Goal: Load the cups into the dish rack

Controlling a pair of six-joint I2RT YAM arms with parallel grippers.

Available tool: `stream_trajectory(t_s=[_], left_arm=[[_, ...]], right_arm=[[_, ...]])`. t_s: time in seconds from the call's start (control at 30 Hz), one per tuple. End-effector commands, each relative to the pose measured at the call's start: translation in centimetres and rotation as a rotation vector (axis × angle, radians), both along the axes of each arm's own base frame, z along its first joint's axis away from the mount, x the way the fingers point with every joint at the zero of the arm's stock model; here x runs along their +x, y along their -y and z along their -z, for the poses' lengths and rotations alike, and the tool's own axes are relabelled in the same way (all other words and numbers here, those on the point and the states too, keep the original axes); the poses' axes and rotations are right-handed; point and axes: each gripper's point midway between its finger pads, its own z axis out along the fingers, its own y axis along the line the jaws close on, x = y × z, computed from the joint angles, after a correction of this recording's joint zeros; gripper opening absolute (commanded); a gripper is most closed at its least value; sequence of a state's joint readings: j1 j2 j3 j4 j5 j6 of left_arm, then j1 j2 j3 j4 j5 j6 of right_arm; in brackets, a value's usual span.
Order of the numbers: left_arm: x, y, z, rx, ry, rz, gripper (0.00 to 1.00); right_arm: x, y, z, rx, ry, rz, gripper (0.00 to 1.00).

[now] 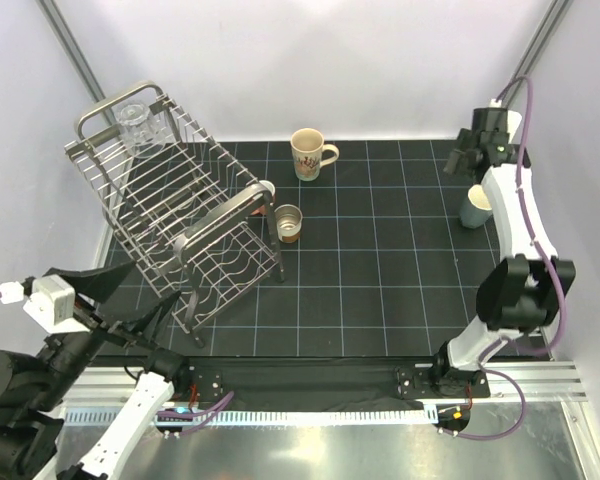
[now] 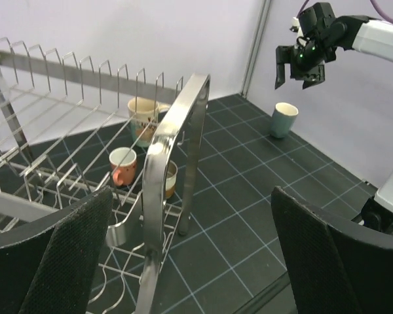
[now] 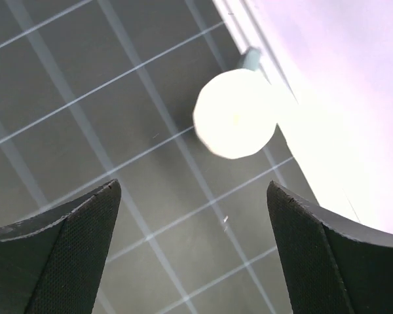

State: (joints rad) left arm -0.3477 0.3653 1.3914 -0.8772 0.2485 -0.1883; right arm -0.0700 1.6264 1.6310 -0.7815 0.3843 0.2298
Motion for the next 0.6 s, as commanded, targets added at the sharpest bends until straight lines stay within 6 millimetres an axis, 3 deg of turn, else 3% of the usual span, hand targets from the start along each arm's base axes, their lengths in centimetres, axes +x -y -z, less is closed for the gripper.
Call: stream_trajectory(t_s=[0.0,0.07,0.23,0.57], left_arm=[[0.6,0.1,2.1,0.003,-0.075,-0.009,1.00],[0.6,0.7,2.5,-0.040,-0.107,0.018,1.00],[1.1,1.3,2.5,-0.076,-0.149,0.032,1.00],[2.0,0.6,2.4,-0.067,-0.180,-0.022,1.00]], right_arm=[[2.3,2.6,-1.1,-0.004,0.054,0.010,0.91],[3.0,3.5,-0.6,-0.006,0.047,0.004,0.90],[4.3,5.8,2.7,0.091,0.011,0.073,0.85],[1.3,10.3,4.4,0.182,0.026,0.343,0.79]])
